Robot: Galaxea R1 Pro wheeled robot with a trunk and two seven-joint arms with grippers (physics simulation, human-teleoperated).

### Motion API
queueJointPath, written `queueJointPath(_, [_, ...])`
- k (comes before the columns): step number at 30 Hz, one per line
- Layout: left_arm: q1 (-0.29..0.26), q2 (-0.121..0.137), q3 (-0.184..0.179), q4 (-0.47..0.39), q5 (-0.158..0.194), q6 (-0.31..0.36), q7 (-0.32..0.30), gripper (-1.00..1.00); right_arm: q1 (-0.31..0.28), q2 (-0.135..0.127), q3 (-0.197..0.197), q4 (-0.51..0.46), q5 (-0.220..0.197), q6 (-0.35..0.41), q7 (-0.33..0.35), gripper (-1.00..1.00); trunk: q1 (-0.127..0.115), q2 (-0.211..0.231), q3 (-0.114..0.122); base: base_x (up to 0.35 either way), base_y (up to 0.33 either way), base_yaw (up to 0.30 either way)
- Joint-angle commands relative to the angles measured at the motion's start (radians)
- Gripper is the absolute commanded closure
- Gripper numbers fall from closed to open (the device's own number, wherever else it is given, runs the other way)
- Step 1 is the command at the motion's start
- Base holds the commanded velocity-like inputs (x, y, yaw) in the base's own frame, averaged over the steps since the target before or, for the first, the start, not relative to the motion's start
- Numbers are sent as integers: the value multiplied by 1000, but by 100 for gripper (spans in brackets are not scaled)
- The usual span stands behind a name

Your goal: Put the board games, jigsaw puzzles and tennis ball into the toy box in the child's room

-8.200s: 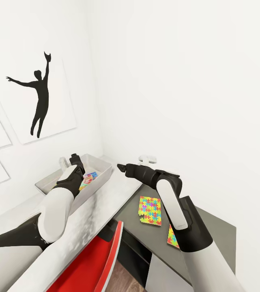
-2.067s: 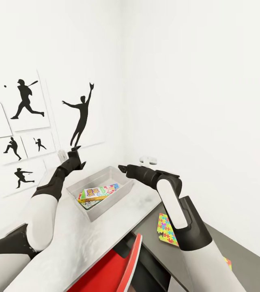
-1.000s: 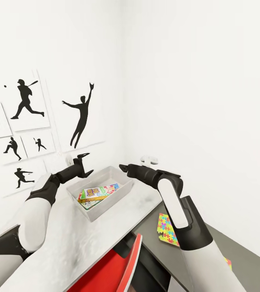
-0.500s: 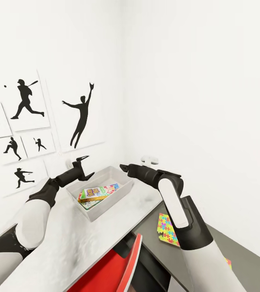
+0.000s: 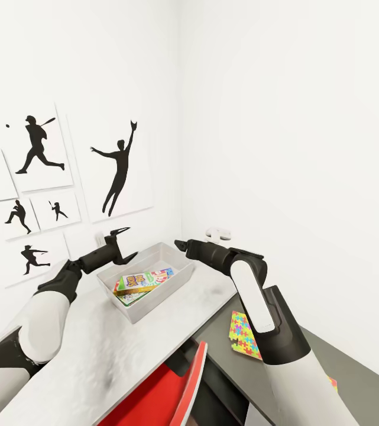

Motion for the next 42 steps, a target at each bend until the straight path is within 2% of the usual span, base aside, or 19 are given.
queueJointPath(1, [-1, 0, 7, 0, 7, 8, 11, -100, -1, 0, 0, -1, -10, 2, -10, -100, 0, -1, -1, 0, 0, 0])
queueJointPath(9, [-2, 1, 7, -9, 7, 12, 13, -100, -1, 0, 0, -1, -10, 1, -11, -100, 0, -1, -1, 0, 0, 0])
queueJointPath(12, [-2, 2, 27, -11, 20, 10, 10, -100, -1, 0, 0, 0, -10, 1, -11, -100, 0, -1, -1, 0, 0, 0])
queueJointPath(13, [-2, 3, 48, -12, 36, 10, 10, -100, -1, 0, 0, 0, -10, 1, -11, -100, 0, -1, -1, 0, 0, 0])
queueJointPath(16, [-5, 3, 75, -13, 58, 11, 13, -100, -1, 0, 0, 1, -10, 1, -11, -100, 0, -1, -1, 0, 0, 0])
queueJointPath(21, [-8, 9, 79, -18, 68, 16, 19, -100, -1, 0, 0, 1, -10, 0, -12, -100, 0, -1, -1, 0, 0, 0])
queueJointPath(25, [-9, 16, 34, -20, 70, 17, 35, -100, -1, 0, 0, 1, -11, 0, -12, -100, 0, -1, -1, 0, 0, 0])
queueJointPath(28, [-9, 21, -30, -21, 71, 22, 44, -100, -1, 0, 0, 1, -11, 1, -12, -100, 0, -1, -1, 0, 0, 0])
queueJointPath(34, [-9, 33, -82, -21, 72, 38, 49, -100, -1, 0, 0, 1, -10, 3, -11, -100, 0, -1, -1, 0, 0, 0])
queueJointPath(39, [-8, 51, -142, -21, 65, 37, 50, -100, -1, 0, -1, 1, -10, 4, -11, -100, 0, -1, -1, 0, 0, 0])
queueJointPath(42, [-8, 55, -156, -24, 63, 38, 47, -100, -1, 0, -1, 1, -11, 4, -10, -100, 0, -1, -1, 0, 0, 0])
